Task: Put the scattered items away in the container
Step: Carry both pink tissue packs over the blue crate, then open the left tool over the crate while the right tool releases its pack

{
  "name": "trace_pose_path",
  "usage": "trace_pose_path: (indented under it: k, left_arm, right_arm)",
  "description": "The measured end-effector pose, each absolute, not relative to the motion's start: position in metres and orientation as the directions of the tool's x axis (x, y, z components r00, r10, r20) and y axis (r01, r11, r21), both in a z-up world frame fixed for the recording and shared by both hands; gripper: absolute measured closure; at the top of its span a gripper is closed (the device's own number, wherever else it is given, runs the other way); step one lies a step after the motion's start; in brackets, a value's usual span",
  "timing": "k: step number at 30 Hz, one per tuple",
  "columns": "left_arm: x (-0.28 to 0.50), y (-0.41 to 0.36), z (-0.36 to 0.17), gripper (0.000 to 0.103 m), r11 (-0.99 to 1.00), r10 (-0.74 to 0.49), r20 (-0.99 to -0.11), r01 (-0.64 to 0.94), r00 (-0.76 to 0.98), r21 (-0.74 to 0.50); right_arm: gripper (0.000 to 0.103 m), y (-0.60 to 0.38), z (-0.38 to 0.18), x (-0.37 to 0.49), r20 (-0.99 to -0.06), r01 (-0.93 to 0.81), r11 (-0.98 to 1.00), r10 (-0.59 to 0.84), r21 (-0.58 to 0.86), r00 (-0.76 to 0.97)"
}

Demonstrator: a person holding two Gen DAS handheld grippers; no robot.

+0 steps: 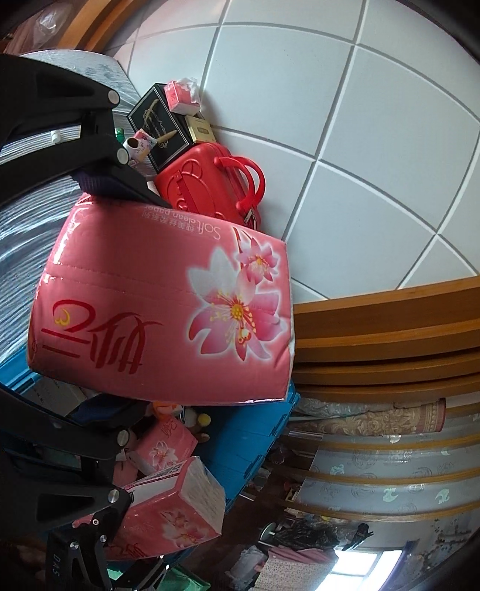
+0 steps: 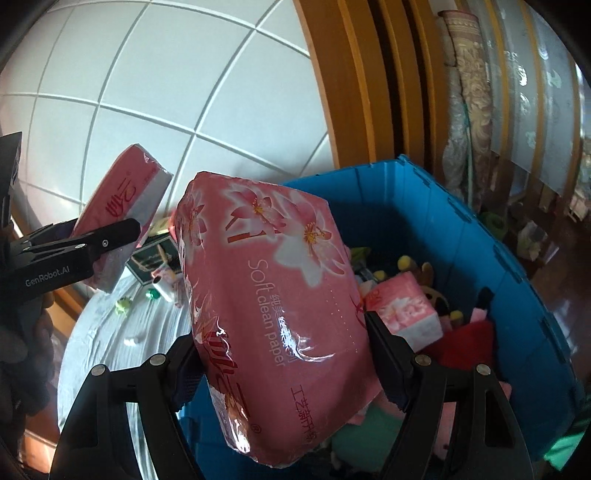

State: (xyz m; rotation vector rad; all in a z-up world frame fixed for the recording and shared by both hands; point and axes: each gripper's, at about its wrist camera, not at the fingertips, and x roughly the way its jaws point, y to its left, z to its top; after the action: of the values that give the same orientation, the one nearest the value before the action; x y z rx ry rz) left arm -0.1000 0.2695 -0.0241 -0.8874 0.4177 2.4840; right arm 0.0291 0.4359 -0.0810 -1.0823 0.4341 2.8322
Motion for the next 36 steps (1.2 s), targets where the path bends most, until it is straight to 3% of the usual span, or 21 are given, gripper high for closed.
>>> trace_pose_path:
  k: [25,36]
  left_arm:
    - [-0.152,0.413,-0.019,0.019,-0.7,0.491,-0.691,-0.713,-0.53,0.05]
    - [-0.185,0.463,-0.022,0.019,-0.68,0.485,-0.713,-0.731,-0.505,0.056]
  right_arm:
    - [0.025,0.477,-0.117,0.051,-0.73,-0.352,-0.903,0.068,0.244,-0.68]
    - [0.025,0.481,-0.119,0.049,-0.738,-0.362,-0.903,0.08,0.23,-0.67]
